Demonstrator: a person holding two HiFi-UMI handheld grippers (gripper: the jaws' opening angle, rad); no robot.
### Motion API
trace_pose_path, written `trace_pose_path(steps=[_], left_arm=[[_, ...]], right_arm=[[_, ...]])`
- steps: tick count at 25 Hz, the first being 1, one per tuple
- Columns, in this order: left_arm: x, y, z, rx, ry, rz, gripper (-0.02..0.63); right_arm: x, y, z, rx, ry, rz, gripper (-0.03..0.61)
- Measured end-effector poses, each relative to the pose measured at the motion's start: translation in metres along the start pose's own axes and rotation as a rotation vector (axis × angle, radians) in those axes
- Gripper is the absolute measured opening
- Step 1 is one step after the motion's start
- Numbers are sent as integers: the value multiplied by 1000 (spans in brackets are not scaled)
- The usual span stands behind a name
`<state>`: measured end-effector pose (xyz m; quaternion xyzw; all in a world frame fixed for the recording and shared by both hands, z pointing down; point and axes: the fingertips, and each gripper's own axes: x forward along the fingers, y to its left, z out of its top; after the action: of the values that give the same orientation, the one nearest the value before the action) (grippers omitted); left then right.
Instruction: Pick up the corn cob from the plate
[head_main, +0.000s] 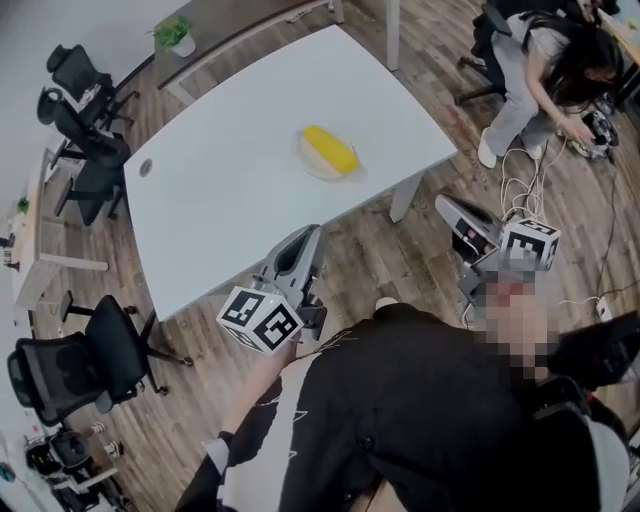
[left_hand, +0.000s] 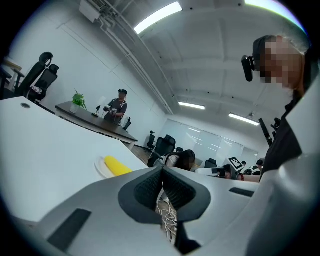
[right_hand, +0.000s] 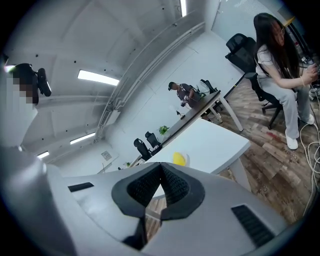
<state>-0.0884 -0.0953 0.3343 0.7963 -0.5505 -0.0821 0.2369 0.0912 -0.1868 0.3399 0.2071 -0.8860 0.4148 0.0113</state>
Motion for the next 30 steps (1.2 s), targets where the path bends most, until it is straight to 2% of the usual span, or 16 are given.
trace_pose_path(steps=[7, 18, 23, 30], left_arm=[[28, 12, -1, 41, 22, 52, 14], [56, 19, 2, 61, 58, 13, 14], [73, 38, -5, 157, 159, 15, 14], [113, 62, 14, 197, 176, -34, 13]], right_arm=[[12, -13, 25, -32, 19, 44, 15], [32, -40, 28, 23, 36, 34, 15], [47, -53, 33, 35, 9, 29, 15], [65, -80, 48, 79, -35, -33, 15]])
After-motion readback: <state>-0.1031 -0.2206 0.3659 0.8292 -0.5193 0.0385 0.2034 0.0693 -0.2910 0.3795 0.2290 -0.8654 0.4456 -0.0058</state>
